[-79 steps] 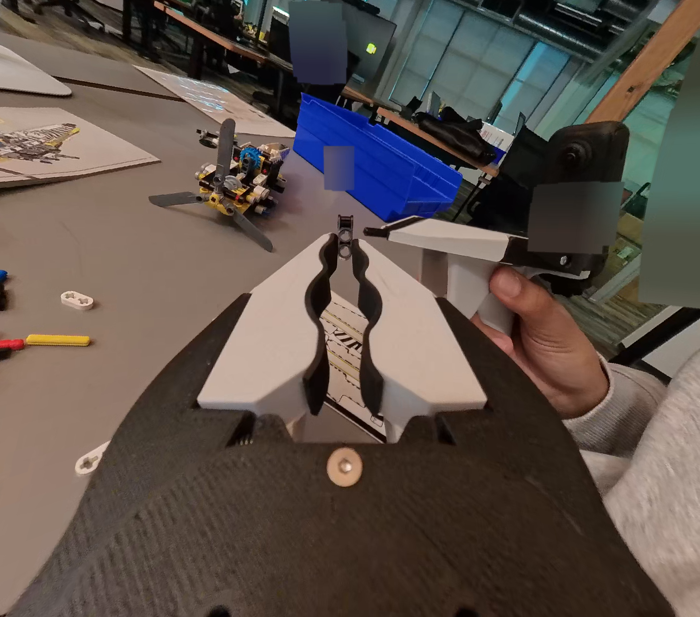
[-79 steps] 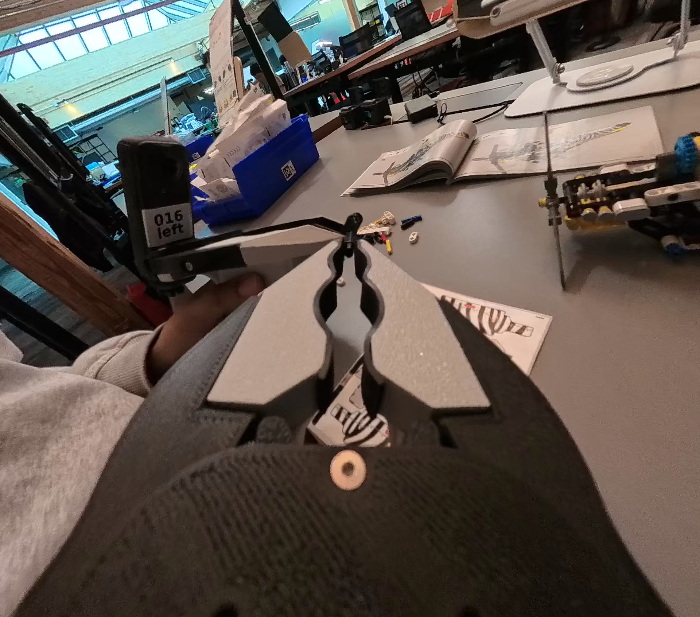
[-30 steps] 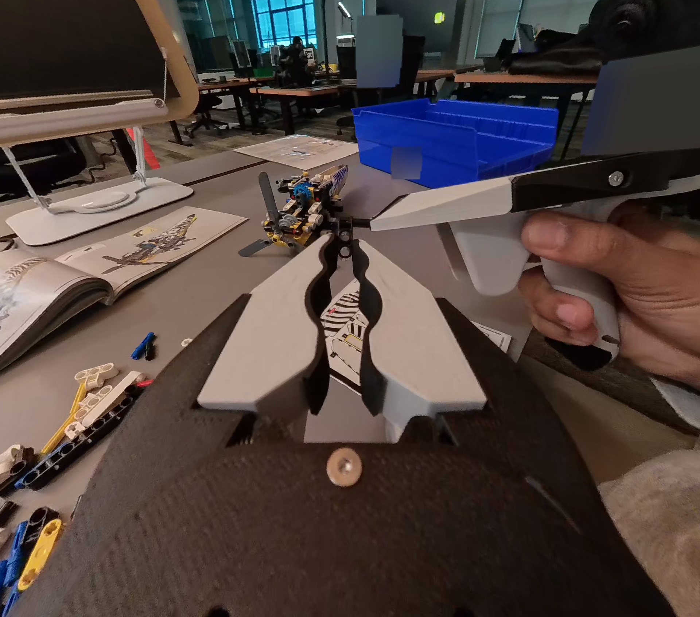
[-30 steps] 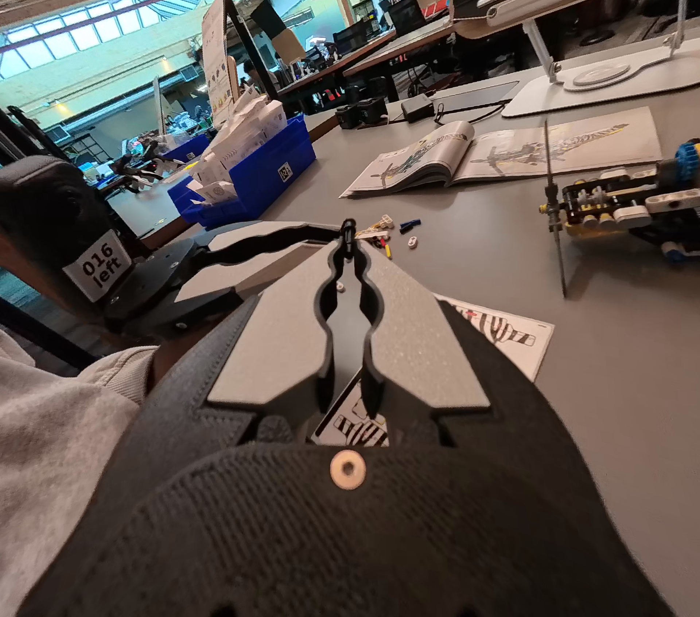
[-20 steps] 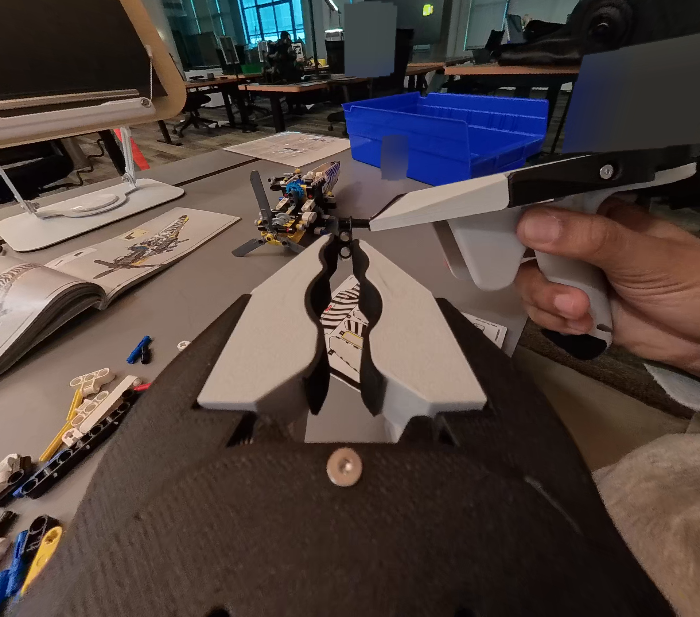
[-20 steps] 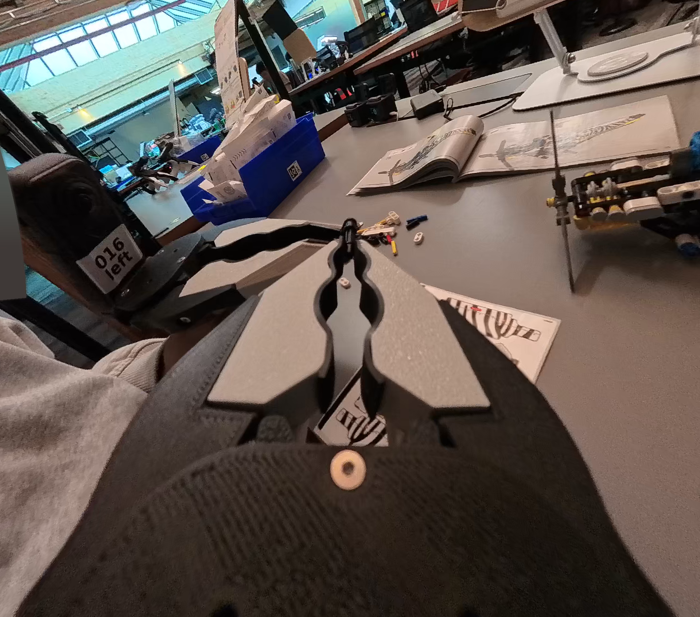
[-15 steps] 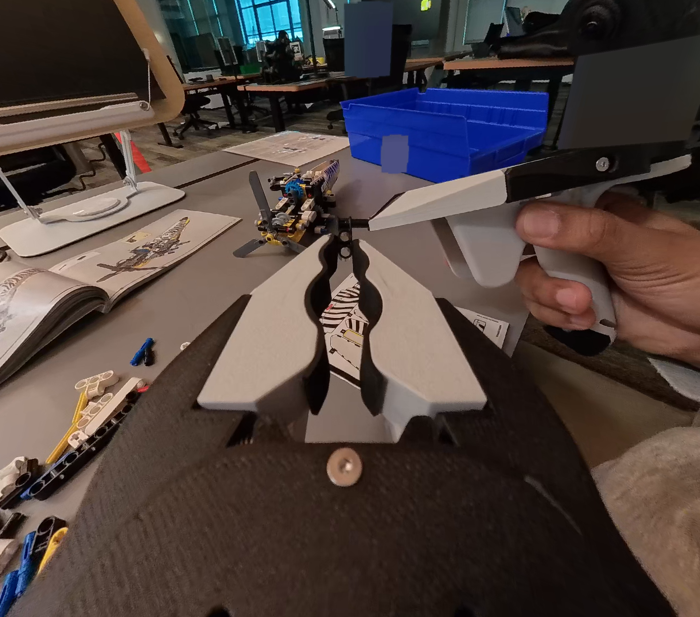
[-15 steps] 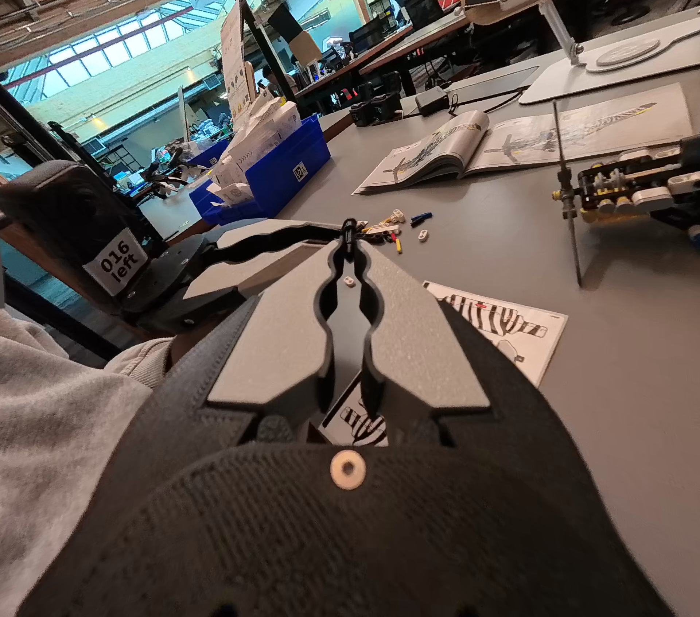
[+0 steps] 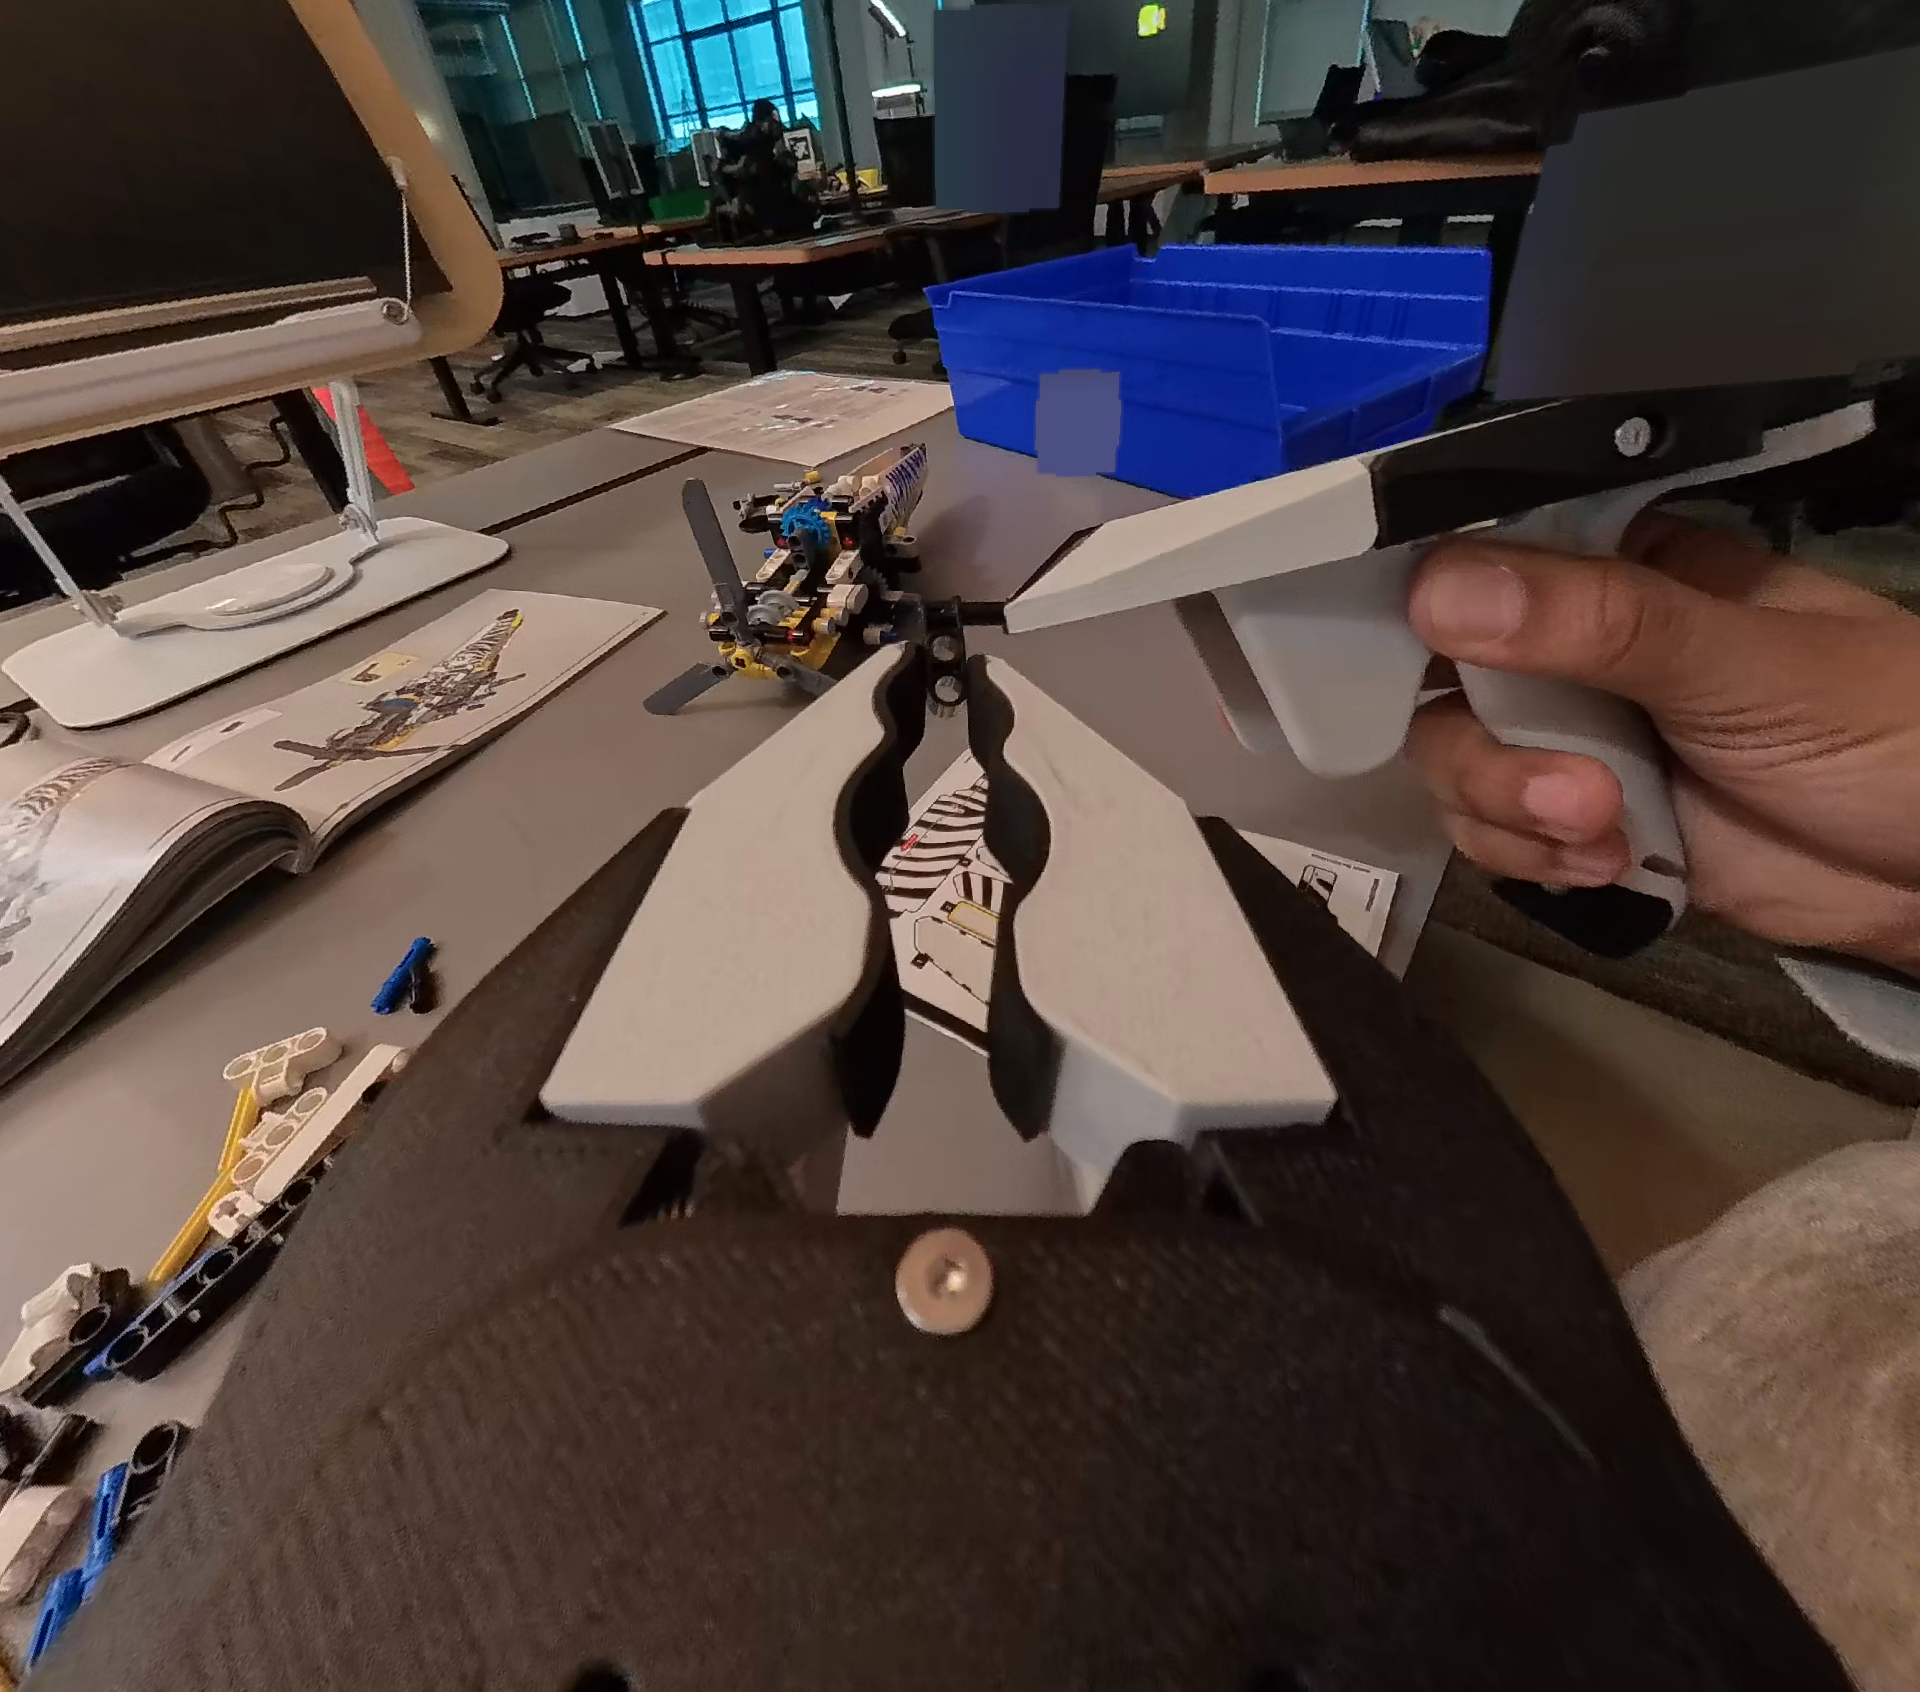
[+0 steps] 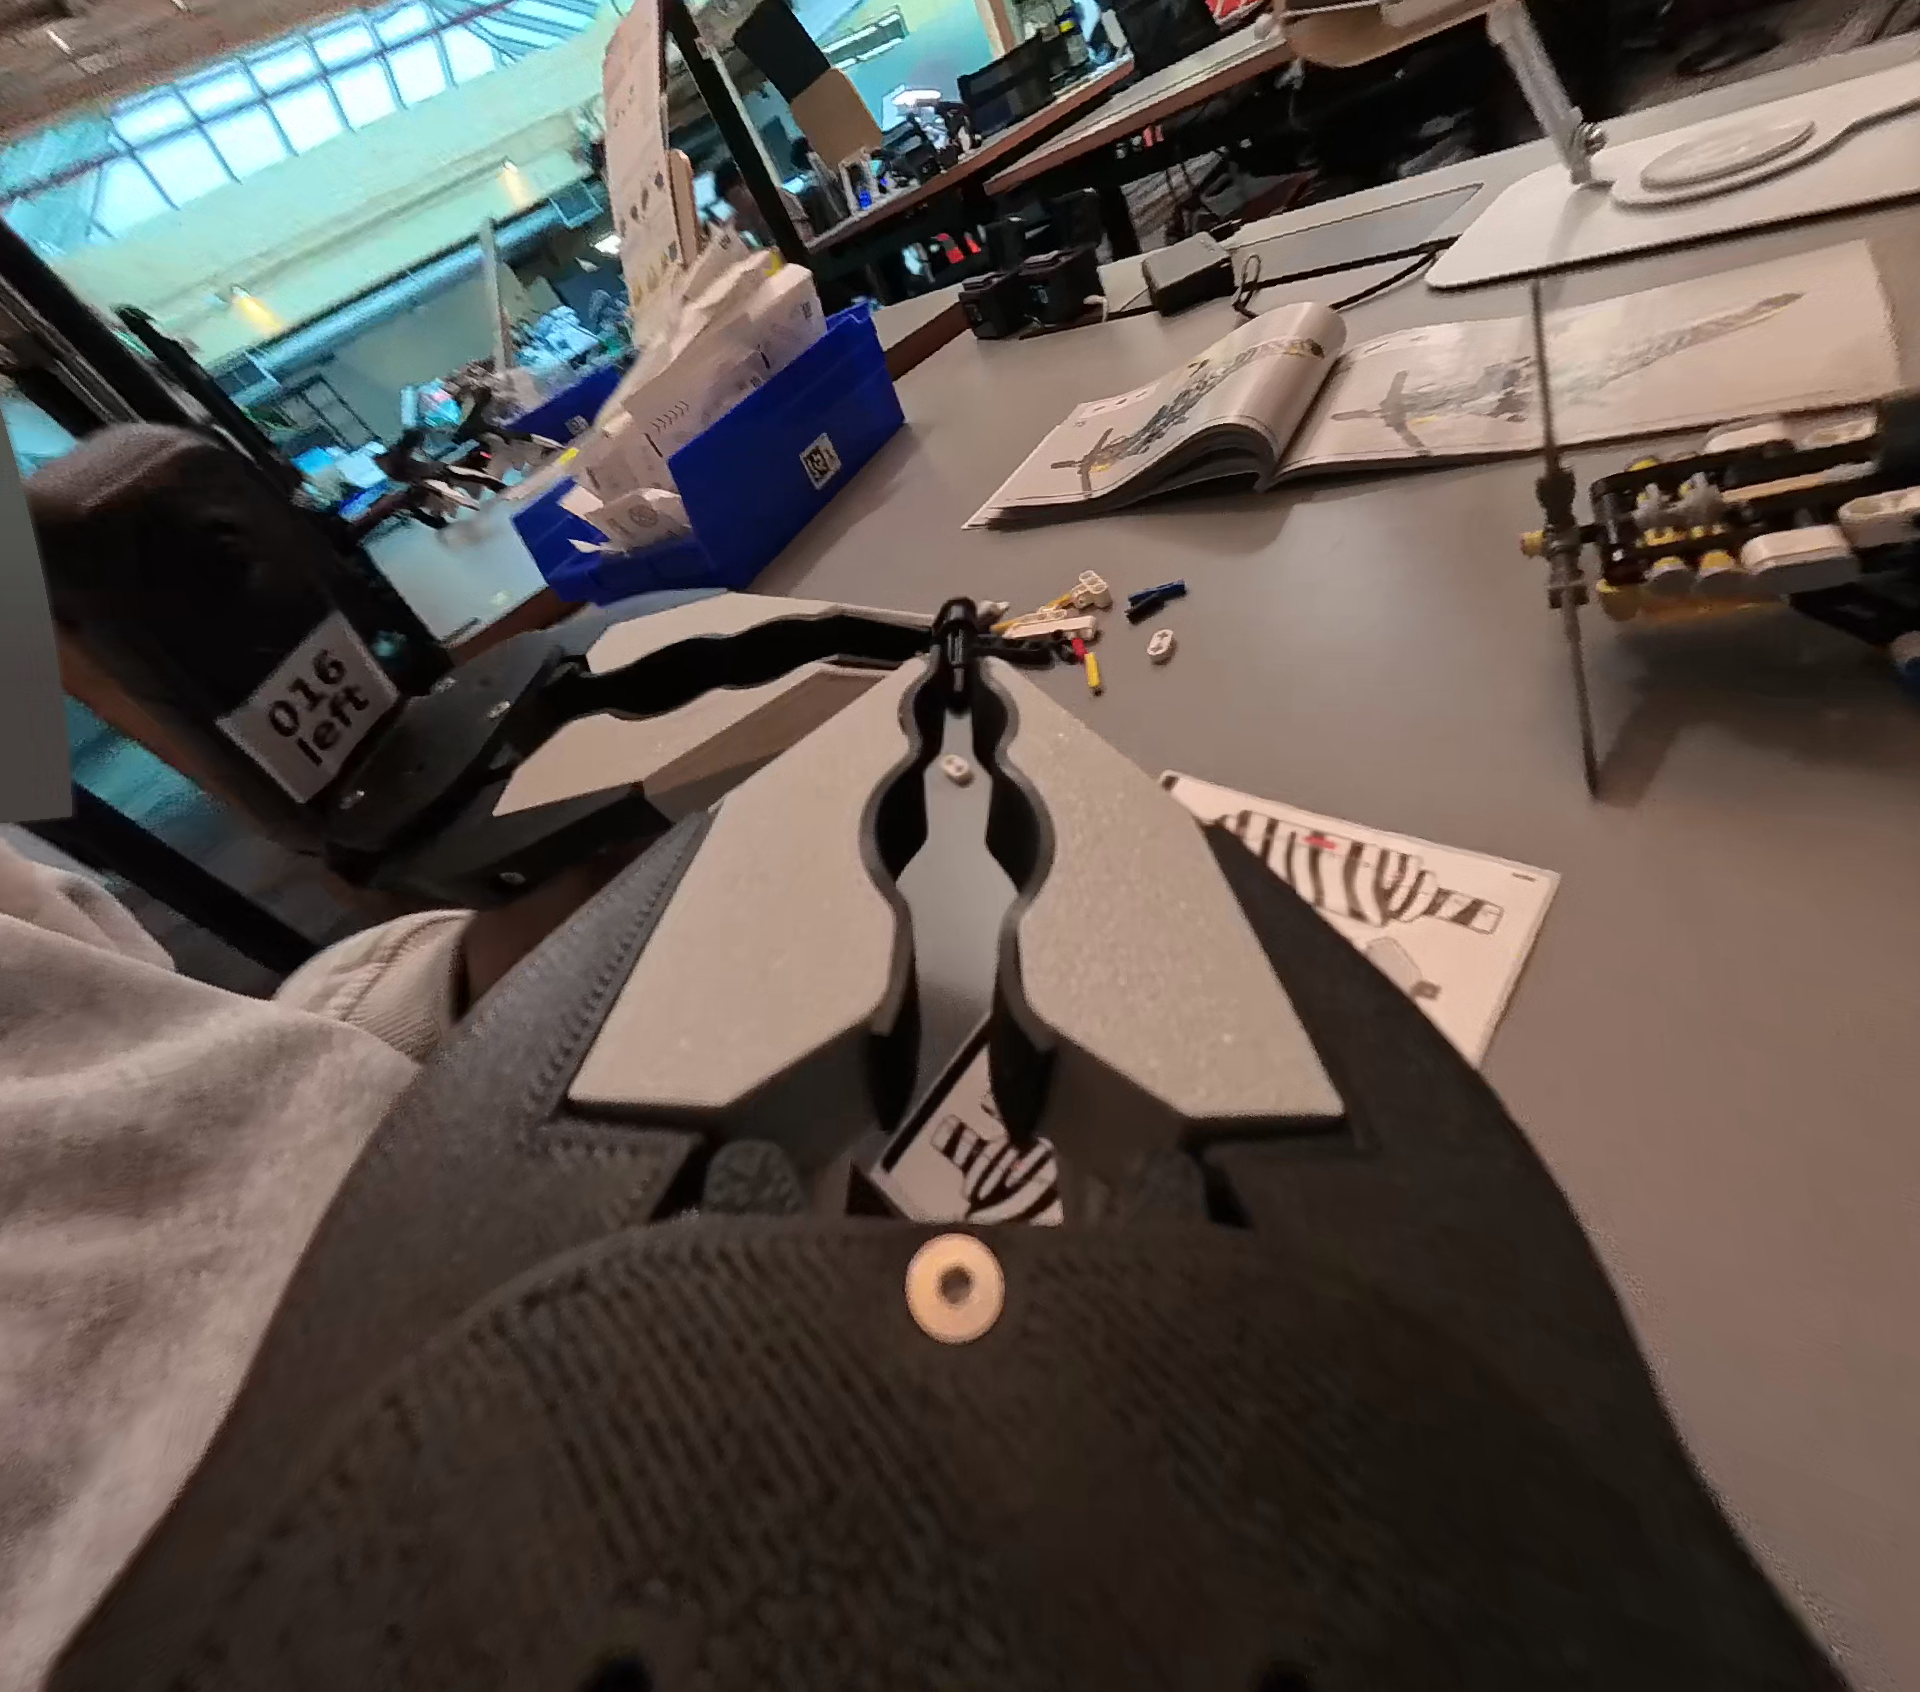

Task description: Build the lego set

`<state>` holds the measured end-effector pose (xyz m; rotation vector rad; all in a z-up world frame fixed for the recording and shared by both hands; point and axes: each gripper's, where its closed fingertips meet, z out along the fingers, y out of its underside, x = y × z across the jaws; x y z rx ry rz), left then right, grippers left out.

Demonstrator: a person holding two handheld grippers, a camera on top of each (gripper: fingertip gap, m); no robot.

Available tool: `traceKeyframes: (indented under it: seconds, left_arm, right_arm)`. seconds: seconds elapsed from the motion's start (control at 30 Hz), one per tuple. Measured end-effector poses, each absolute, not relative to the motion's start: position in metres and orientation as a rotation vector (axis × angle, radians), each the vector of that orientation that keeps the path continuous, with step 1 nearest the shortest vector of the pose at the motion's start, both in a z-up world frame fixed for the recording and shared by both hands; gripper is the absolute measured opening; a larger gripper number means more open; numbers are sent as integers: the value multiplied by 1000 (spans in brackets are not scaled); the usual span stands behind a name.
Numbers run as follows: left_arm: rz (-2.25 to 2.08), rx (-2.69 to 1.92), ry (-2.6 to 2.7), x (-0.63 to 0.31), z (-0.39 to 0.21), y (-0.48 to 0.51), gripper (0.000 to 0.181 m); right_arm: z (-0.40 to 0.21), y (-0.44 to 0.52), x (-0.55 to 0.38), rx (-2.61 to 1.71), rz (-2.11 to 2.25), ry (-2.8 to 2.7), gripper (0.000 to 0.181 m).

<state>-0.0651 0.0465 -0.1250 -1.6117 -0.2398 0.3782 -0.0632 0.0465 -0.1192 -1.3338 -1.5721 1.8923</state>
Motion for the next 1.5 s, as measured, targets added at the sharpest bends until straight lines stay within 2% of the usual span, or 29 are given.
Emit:
traceKeyframes:
  seconds: [0.13, 0.37, 0.57, 0.83, 0.93, 1.03, 1.5]
  left_arm:
    - [389, -1616, -220, -63, -125, 47, 5]
    - [371, -1613, -201, -60, -124, 46, 5]
    - [357, -1603, -183, -57, -122, 45, 5]
    - [260, -1593, -178, -55, -121, 44, 5]
    - [275, -1569, -159, -53, -118, 43, 13]
    - [319, -1585, -151, -55, -119, 43, 7]
    - [207, -1588, -184, -53, -120, 40, 4]
  right_arm:
    - [-121, 48, -62, -1399, 2035, -1535, 2]
    - [-119, 46, -60, -1268, 1853, -1610, 2]
    - [-119, 47, -58, -1378, 2108, -1545, 2]
    - [-119, 46, -58, -1299, 1913, -1644, 2]
    - [-119, 43, -58, -1309, 1912, -1663, 2]
    - [-120, 42, -57, -1329, 1956, -1655, 2]
    - [-124, 38, -55, -1313, 1965, -1693, 2]
